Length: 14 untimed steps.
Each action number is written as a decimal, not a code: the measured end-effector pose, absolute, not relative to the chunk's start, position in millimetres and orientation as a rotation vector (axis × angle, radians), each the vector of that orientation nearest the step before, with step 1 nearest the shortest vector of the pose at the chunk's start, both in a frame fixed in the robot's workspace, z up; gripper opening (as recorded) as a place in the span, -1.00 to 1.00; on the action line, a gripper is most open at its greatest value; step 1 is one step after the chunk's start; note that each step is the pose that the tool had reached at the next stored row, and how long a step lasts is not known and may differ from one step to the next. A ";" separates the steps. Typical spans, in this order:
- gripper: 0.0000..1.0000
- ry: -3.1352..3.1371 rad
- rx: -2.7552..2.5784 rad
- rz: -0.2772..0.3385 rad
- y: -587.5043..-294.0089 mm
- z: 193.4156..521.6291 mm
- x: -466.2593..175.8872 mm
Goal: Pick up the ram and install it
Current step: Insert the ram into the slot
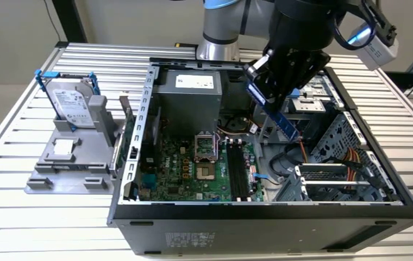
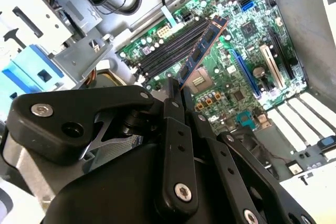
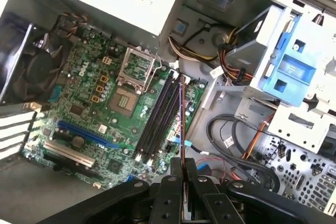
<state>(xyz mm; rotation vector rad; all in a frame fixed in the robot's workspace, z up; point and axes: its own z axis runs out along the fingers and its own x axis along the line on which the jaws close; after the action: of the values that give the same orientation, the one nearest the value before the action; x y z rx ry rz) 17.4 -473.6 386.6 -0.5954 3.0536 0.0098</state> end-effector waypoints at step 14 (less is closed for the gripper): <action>-1.00 3.085 -0.401 0.005 -473.6 386.6 17.4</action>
<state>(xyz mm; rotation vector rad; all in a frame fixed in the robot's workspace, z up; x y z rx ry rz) 17.4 -473.6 386.6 -0.4010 3.0850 0.0055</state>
